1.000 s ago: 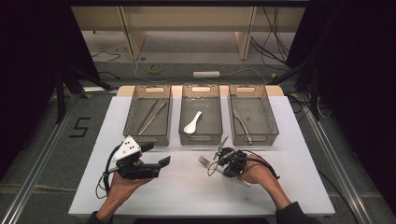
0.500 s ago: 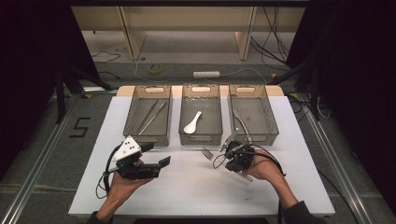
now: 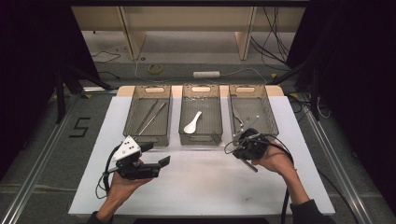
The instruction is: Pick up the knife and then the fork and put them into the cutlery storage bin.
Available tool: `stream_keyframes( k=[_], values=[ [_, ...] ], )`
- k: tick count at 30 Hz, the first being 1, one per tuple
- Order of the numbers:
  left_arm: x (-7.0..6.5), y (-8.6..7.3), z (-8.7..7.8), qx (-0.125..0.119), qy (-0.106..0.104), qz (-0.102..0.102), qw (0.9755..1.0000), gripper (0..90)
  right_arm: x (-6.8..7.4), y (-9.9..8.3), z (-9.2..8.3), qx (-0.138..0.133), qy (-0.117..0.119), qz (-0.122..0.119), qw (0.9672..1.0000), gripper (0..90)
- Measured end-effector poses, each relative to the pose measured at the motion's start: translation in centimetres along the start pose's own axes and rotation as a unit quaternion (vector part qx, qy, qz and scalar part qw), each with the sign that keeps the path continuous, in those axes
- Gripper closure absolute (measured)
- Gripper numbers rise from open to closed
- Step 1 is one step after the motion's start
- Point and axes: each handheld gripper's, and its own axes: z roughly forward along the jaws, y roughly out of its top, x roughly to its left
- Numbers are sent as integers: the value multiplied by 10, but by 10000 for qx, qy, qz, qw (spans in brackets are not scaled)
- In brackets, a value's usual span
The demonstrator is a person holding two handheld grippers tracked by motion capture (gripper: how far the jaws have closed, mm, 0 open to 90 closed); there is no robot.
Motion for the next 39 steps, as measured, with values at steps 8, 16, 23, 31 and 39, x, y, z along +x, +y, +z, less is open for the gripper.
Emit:
stream_keyframes(
  k=[8, 16, 23, 31, 39],
  values=[
    [0, 0, 0, -11, 17, -3, 10000, 158, -24, 2, -23, -431, -75, 358, 9984, 850],
    [0, 0, 0, -33, 12, -22, 10000, 159, -52, 16, -37, -709, -246, 638, 9951, 850],
    [0, 0, 0, -18, 3, -2, 10000, 159, -79, 27, -45, -906, -409, 994, 9901, 850],
    [0, 0, 0, -12, -1, 1, 10000, 159, -105, 35, -45, -996, -638, 1407, 9830, 849],
    [0, 0, 0, -39, -4, -11, 10000, 159, -119, 41, -34, -1037, -769, 1708, 9768, 849]
  ],
)
